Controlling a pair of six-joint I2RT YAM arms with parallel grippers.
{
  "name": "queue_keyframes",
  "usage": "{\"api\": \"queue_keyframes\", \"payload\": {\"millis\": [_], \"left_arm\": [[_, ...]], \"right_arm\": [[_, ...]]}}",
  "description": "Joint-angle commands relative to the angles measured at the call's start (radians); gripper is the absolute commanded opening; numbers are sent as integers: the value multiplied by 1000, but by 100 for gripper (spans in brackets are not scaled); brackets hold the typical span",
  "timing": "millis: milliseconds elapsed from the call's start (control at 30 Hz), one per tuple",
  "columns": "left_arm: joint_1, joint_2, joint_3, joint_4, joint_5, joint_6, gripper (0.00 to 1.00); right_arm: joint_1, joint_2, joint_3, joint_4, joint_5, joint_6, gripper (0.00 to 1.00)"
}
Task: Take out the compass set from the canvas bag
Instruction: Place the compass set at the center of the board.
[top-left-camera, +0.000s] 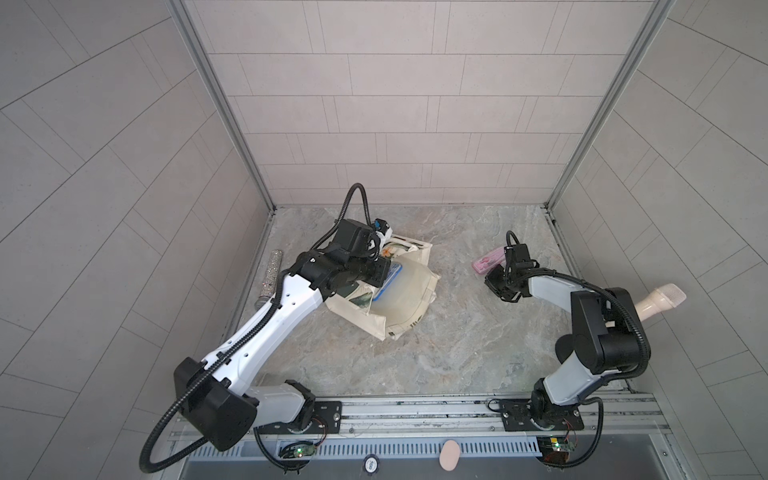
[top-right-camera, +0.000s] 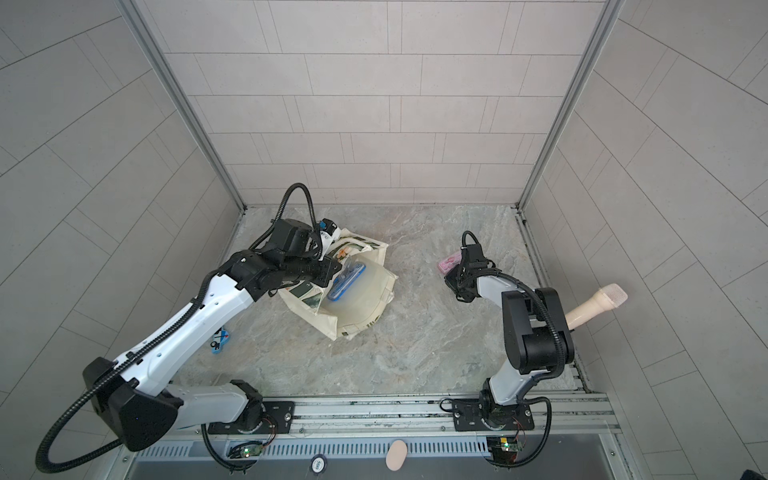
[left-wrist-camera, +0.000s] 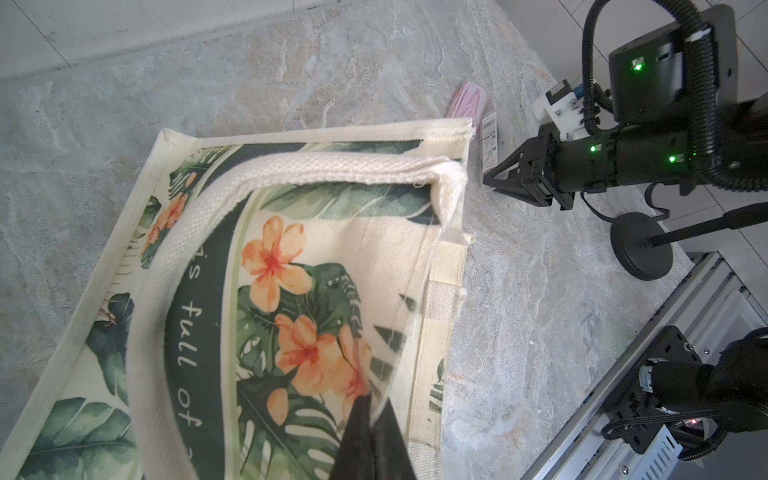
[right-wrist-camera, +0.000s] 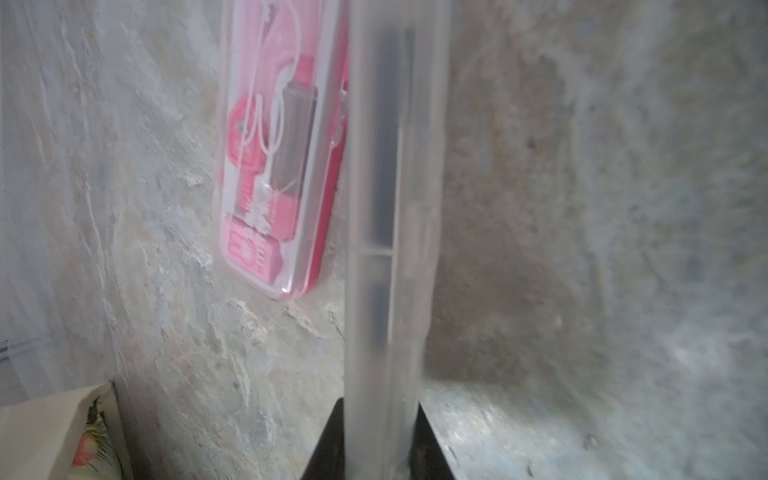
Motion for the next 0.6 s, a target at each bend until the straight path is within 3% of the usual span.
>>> {"api": "queue_keyframes", "payload": {"millis": [0,200,567], "left_arm": [[1,0,27,-6,-7,17,0],[3,15,56,-26,2,21,0],[3,24,76,-37,-6,24,0]], "right_arm": [[-4,43,30,36,18,29,14],[-5,78,24,72,16,76,15],[-17,78,31,52,16,58,35]]}}
